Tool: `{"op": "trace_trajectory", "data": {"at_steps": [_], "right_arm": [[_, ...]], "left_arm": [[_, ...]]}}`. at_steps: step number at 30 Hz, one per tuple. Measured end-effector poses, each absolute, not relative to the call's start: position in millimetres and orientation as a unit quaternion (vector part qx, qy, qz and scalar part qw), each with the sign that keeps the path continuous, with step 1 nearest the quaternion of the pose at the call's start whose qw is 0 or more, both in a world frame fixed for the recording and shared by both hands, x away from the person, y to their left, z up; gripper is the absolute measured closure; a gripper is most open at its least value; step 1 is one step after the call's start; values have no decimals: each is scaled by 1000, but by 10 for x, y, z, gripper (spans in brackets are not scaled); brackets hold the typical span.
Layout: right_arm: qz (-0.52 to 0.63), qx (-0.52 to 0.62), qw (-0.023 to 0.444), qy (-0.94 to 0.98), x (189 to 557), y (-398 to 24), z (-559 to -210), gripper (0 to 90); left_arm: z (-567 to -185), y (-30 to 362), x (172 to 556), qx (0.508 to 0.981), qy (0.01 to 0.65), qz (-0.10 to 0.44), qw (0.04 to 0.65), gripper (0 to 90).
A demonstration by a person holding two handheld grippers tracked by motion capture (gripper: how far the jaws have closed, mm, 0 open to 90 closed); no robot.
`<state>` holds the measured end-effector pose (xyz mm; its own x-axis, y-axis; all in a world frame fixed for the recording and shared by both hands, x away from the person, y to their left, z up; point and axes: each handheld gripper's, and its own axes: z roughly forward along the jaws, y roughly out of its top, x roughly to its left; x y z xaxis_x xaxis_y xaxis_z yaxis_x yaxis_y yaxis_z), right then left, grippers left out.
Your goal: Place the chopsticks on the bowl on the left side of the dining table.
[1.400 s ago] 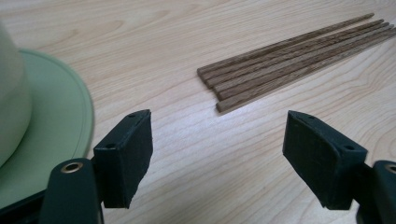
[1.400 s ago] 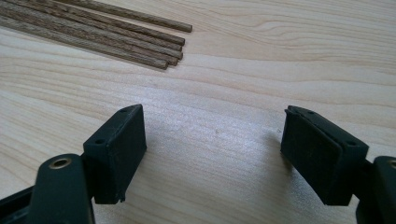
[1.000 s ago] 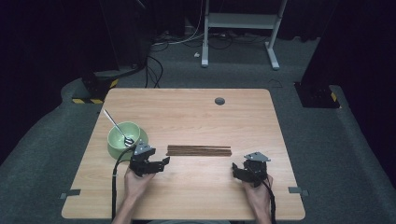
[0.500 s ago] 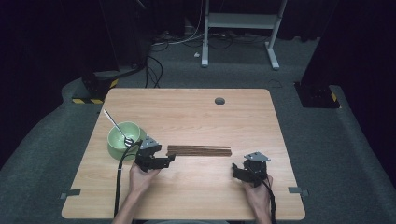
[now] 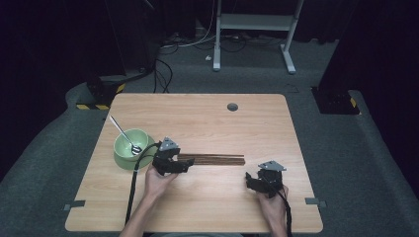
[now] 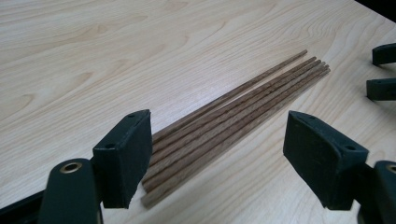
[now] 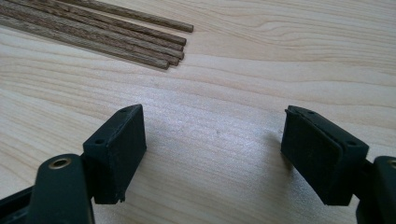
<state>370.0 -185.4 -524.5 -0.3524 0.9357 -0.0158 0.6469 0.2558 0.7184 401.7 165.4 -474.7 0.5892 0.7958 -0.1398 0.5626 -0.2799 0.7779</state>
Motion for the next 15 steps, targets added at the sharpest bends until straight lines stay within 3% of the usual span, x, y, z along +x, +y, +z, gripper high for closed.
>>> {"op": "trace_trajectory", "data": {"at_steps": [15], "right_arm": [[317, 521, 228, 759, 3700, -1853, -5245, 217]], "left_arm": [[-4744, 1364, 4244, 809, 415, 123, 398, 244]]}}
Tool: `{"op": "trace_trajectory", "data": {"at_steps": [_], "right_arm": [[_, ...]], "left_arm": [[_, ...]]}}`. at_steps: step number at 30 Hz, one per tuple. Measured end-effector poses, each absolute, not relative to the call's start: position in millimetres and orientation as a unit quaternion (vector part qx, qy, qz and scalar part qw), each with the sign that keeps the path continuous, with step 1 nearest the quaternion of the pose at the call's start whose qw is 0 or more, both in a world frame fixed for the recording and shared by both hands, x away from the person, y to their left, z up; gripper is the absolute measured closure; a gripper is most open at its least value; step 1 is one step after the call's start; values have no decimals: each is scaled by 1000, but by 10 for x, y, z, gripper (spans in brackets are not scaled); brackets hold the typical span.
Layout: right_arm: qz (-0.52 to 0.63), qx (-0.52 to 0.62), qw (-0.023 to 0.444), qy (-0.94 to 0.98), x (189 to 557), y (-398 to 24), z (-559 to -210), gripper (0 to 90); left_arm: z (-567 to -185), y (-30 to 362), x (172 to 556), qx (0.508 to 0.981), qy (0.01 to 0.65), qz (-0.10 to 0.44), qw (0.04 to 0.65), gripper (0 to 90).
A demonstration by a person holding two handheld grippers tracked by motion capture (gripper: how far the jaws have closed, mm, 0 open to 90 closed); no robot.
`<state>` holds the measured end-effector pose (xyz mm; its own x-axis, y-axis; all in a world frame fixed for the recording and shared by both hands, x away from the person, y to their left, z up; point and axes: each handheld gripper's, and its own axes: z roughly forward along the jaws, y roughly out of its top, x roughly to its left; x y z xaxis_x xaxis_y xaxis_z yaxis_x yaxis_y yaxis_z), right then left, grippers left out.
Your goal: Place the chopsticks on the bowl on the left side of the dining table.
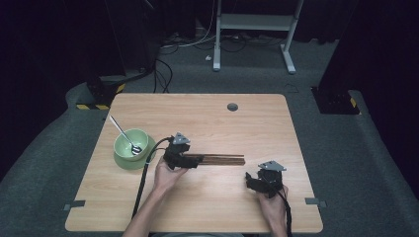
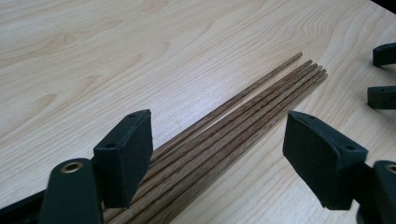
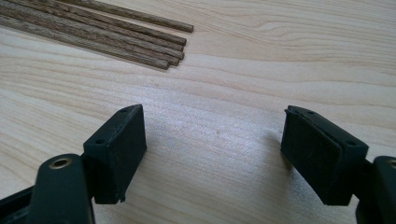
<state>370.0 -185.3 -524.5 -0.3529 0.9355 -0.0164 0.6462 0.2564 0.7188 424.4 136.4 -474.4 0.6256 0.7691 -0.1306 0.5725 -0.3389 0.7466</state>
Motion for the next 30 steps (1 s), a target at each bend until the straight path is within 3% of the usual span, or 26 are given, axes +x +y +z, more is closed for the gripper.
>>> {"op": "trace_trajectory", "data": {"at_steps": [30], "right_arm": [[318, 517, 229, 761, 3697, -1850, -5244, 235]], "left_arm": [[-4975, 950, 4616, 826, 412, 116, 368, 319]]}}
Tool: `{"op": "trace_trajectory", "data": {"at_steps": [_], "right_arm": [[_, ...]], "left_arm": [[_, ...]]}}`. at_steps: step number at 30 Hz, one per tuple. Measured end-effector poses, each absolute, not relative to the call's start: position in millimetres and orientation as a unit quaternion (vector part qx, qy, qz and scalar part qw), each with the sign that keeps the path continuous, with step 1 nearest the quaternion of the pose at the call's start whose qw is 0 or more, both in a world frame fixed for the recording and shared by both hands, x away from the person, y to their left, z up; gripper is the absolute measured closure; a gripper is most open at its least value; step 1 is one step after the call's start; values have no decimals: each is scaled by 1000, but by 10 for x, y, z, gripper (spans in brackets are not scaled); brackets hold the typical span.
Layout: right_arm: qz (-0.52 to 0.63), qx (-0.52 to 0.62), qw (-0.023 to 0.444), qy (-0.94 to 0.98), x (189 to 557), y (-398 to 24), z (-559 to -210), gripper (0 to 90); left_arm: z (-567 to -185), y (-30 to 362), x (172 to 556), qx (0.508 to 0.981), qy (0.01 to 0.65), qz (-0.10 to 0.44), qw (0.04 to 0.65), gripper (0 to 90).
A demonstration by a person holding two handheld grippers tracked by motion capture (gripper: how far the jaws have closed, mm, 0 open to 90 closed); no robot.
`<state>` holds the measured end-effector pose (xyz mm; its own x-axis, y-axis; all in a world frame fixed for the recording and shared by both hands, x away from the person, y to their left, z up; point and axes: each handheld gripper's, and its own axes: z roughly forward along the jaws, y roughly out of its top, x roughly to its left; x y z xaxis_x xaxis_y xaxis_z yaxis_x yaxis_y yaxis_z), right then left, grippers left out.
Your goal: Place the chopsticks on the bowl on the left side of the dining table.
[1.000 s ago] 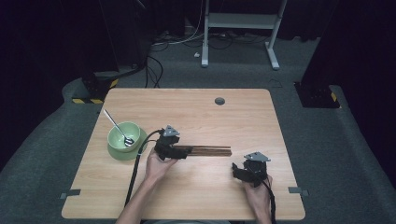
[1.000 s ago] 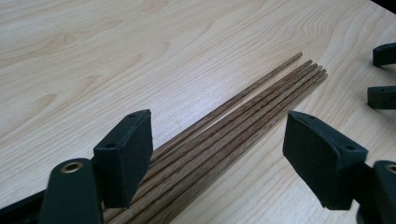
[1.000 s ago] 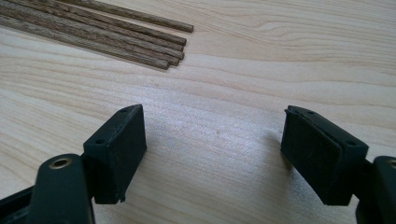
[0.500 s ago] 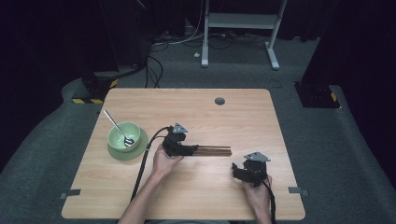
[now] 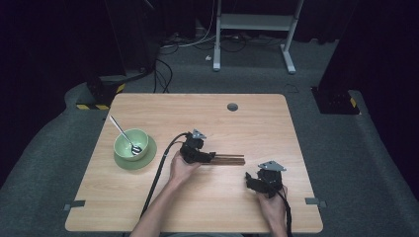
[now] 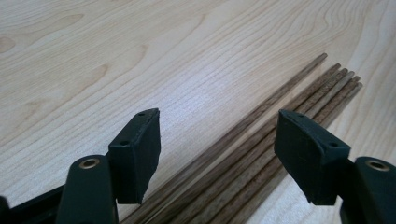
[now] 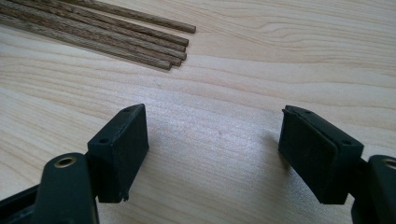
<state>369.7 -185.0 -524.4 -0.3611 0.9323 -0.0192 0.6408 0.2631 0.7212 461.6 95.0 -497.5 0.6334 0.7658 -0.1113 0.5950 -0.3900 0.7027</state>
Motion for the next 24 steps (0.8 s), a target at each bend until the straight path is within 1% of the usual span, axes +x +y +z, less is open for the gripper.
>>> {"op": "trace_trajectory", "data": {"at_steps": [9, 24], "right_arm": [[319, 516, 228, 761, 3695, -1849, -5244, 242], [320, 516, 228, 761, 3695, -1848, -5243, 246]], "left_arm": [[-4991, 861, 4660, 838, 403, 135, 343, 330], [-5059, 815, 4717, 840, 408, 137, 331, 334]]}}
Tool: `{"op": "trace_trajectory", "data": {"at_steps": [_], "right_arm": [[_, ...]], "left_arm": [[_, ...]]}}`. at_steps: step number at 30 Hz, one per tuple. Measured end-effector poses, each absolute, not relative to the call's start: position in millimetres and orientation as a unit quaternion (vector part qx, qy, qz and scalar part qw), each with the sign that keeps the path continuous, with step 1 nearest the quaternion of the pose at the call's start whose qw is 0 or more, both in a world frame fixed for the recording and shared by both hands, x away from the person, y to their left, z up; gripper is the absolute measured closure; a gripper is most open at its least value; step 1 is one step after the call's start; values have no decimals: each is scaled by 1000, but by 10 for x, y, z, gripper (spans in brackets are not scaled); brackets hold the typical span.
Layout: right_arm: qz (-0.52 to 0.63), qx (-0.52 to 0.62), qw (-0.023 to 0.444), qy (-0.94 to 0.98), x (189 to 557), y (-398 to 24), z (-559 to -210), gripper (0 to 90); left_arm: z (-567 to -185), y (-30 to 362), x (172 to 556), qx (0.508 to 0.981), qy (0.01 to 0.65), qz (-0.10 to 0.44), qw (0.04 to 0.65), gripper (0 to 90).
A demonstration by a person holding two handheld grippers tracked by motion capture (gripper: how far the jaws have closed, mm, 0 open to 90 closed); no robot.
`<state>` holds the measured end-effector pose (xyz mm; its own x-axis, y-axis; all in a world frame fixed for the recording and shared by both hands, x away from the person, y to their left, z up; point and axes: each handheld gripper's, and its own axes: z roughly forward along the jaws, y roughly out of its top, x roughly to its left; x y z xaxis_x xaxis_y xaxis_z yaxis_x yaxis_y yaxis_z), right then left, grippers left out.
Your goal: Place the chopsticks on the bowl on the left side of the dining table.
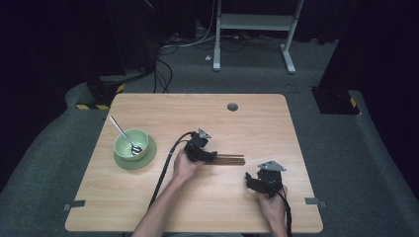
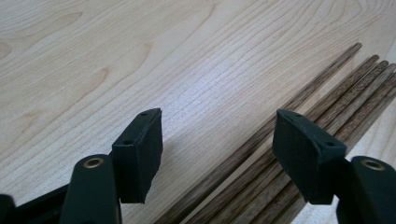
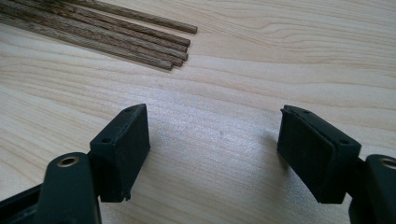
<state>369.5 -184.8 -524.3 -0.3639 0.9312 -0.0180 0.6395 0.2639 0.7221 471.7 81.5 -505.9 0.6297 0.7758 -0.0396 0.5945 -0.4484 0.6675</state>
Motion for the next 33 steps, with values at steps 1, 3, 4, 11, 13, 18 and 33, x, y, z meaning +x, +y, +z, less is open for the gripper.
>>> {"op": "trace_trajectory", "data": {"at_steps": [1, 3, 4, 11, 13, 18, 33], "right_arm": [[320, 516, 228, 761, 3695, -1848, -5243, 246], [320, 516, 228, 761, 3694, -1848, -5243, 246], [320, 516, 228, 761, 3695, -1848, -5243, 246], [320, 516, 228, 761, 3694, -1848, -5243, 247], [320, 516, 228, 761, 3695, -1848, -5243, 247], [320, 515, 228, 762, 3695, -1848, -5243, 248], [320, 515, 228, 762, 3694, -1848, -5243, 248]], "left_arm": [[-5061, 818, 4721, 841, 407, 136, 330, 335], [-5066, 825, 4727, 840, 409, 138, 328, 335], [-5069, 828, 4730, 839, 412, 136, 330, 337], [-5088, 830, 4741, 842, 411, 136, 322, 336], [-5094, 832, 4748, 840, 415, 135, 322, 337], [-5104, 865, 4769, 839, 420, 130, 321, 338], [-5107, 939, 4806, 836, 427, 143, 315, 362]]}}
